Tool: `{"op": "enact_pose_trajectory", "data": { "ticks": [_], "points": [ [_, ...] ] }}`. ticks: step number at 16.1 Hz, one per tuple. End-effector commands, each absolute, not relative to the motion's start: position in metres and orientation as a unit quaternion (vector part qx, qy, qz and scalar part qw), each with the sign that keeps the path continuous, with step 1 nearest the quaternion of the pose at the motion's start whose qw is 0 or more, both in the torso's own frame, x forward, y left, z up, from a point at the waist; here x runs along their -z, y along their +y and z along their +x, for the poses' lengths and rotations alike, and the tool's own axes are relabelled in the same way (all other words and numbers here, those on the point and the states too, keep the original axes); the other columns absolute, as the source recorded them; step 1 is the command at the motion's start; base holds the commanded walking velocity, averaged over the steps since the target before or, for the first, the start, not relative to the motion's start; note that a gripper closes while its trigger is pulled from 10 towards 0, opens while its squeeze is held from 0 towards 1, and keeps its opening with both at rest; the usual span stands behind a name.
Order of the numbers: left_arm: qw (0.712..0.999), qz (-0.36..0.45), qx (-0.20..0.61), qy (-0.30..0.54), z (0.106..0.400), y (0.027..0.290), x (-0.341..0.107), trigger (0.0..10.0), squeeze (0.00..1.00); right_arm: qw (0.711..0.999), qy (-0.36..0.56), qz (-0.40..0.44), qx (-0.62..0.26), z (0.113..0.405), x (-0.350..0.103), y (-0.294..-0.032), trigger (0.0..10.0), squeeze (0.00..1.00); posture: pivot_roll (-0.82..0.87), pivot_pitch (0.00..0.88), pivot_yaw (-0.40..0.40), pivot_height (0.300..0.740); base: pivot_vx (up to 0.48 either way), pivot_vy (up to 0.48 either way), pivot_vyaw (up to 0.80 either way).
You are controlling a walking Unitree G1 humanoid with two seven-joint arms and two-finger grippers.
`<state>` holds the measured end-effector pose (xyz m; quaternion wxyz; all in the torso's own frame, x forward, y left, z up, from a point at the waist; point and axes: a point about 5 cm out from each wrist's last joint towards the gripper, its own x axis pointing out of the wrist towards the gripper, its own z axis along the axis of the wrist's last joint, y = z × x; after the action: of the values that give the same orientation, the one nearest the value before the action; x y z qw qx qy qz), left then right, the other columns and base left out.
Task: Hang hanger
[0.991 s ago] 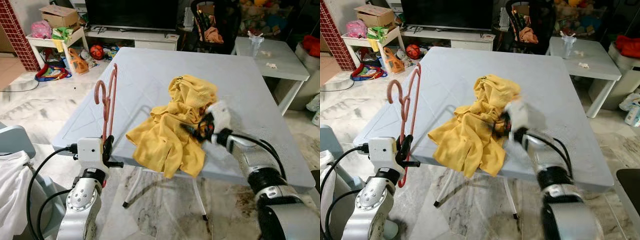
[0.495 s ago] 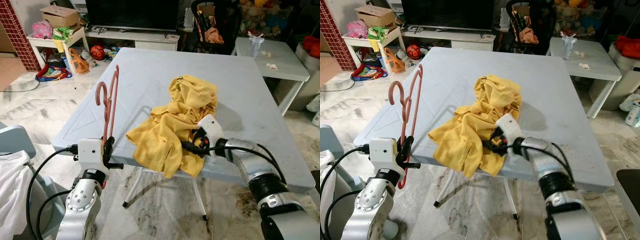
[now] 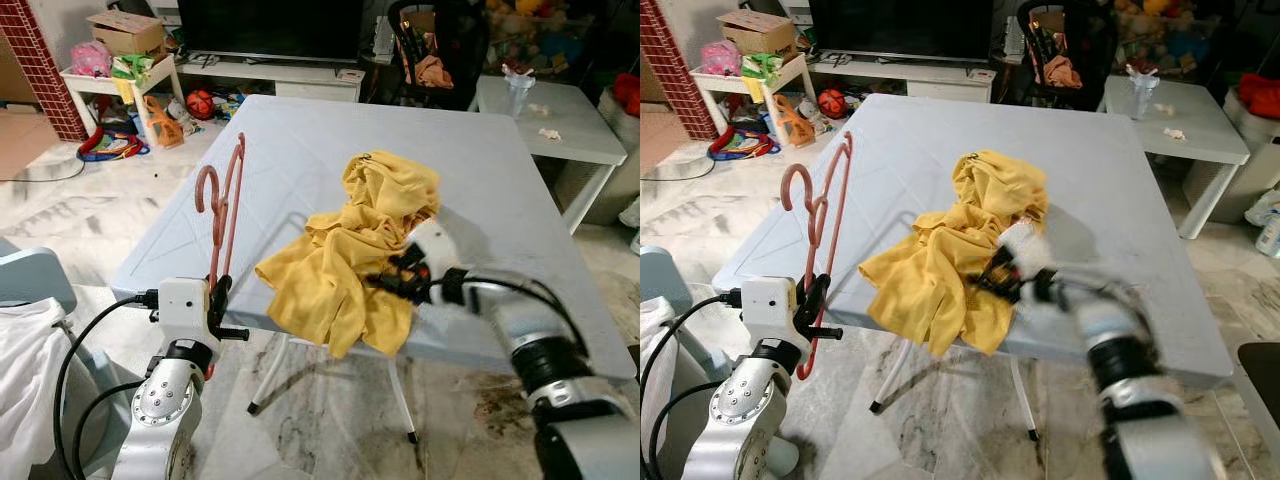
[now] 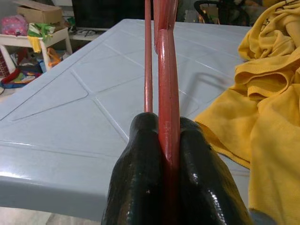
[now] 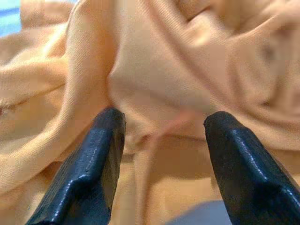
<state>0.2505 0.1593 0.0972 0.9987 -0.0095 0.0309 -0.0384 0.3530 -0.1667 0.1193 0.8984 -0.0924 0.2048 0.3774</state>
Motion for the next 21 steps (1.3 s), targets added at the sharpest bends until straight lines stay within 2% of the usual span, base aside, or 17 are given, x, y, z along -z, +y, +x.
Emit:
{"op": "enact_pose_trajectory", "data": {
  "ticks": [1, 4, 6, 8, 9, 12, 14, 21],
  "points": [
    [0.998, -0.007, 0.037, 0.047, 0.248, 0.16, -0.093, 10.0, 0.0, 0.893, 0.205, -0.086, -0.391, 0.354, -0.124, -0.166, 10.0, 0.0, 0.03, 0.0, -0.023, 0.74, 0.0, 0.0, 0.0],
    [0.998, -0.007, 0.039, 0.048, 0.248, 0.16, -0.093, 10.0, 0.0, 0.856, 0.232, -0.085, -0.455, 0.337, -0.117, -0.156, 10.0, 0.0, 0.03, 0.0, -0.023, 0.74, 0.0, 0.0, 0.0],
    [0.998, -0.007, 0.039, 0.049, 0.248, 0.16, -0.093, 10.0, 0.0, 0.842, 0.245, -0.104, -0.469, 0.328, -0.103, -0.146, 10.0, 0.0, 0.03, 0.0, -0.024, 0.74, 0.0, 0.0, 0.0],
    [0.998, -0.006, 0.04, 0.051, 0.248, 0.16, -0.092, 10.0, 0.0, 0.847, 0.252, -0.128, -0.451, 0.323, -0.091, -0.136, 10.0, 0.0, 0.04, 0.0, -0.024, 0.74, 0.0, 0.0, 0.0],
    [0.998, -0.006, 0.04, 0.051, 0.248, 0.16, -0.092, 10.0, 0.0, 0.859, 0.25, -0.131, -0.426, 0.325, -0.088, -0.134, 0.0, 0.0, 0.04, 0.0, -0.026, 0.74, 0.0, 0.0, 0.0],
    [0.998, -0.006, 0.04, 0.05, 0.249, 0.159, -0.092, 10.0, 0.0, 0.885, 0.219, -0.174, -0.373, 0.33, -0.084, -0.125, 0.0, 0.0, 0.04, 0.0, -0.029, 0.74, 0.0, 0.0, 0.0],
    [0.998, -0.006, 0.04, 0.051, 0.249, 0.158, -0.092, 10.0, 0.0, 0.907, 0.205, -0.16, -0.331, 0.337, -0.086, -0.121, 0.0, 0.0, 0.04, 0.0, -0.031, 0.74, 0.0, 0.0, 0.0],
    [0.998, -0.008, 0.038, 0.05, 0.249, 0.156, -0.092, 10.0, 0.0, 0.966, 0.199, -0.026, -0.163, 0.365, -0.093, -0.107, 0.0, 0.0, 0.04, 0.0, -0.038, 0.74, 0.0, 0.0, 0.0]
  ]
}}
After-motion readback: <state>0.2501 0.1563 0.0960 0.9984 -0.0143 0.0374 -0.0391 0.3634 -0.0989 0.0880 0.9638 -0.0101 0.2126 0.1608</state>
